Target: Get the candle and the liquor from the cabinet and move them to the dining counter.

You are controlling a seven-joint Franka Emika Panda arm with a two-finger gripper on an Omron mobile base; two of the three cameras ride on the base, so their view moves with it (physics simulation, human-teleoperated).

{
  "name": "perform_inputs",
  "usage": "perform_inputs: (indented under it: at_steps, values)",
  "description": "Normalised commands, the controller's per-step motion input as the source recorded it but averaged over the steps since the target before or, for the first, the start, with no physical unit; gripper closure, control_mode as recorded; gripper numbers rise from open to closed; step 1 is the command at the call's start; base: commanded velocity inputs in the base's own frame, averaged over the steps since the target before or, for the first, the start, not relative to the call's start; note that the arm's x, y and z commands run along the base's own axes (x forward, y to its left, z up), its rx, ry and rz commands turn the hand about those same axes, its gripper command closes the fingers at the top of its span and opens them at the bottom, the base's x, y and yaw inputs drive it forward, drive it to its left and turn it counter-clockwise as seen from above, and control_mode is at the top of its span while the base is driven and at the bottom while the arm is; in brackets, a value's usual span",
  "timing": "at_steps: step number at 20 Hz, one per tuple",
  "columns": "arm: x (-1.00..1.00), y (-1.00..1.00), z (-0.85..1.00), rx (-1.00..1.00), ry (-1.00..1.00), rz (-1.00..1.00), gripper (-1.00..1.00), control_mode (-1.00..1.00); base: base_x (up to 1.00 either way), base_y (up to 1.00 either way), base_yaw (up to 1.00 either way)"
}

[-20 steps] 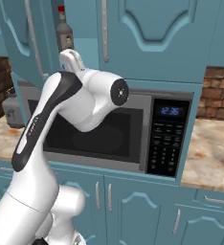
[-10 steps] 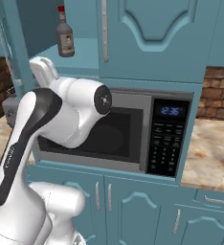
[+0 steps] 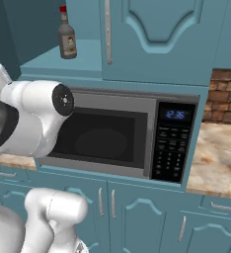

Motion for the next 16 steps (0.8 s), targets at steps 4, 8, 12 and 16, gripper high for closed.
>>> perform_inputs:
  at_steps: [4,8,12,16]
  values:
    - [-0.45,0.92,0.16,-0.07,0.05,0.15,-1.0,-1.0,0.0,0.0,0.0]
    - [-0.34,0.75,0.05,-0.07,0.01,0.11,-1.0,-1.0,0.0,0.0,0.0]
    - [-0.33,0.38,-0.1,-0.1,0.0,0.11,-1.0,-1.0,0.0,0.0,0.0]
    - [-0.12,0.05,-0.13,-0.06,0.0,0.01,-1.0,-1.0,0.0,0.0,0.0]
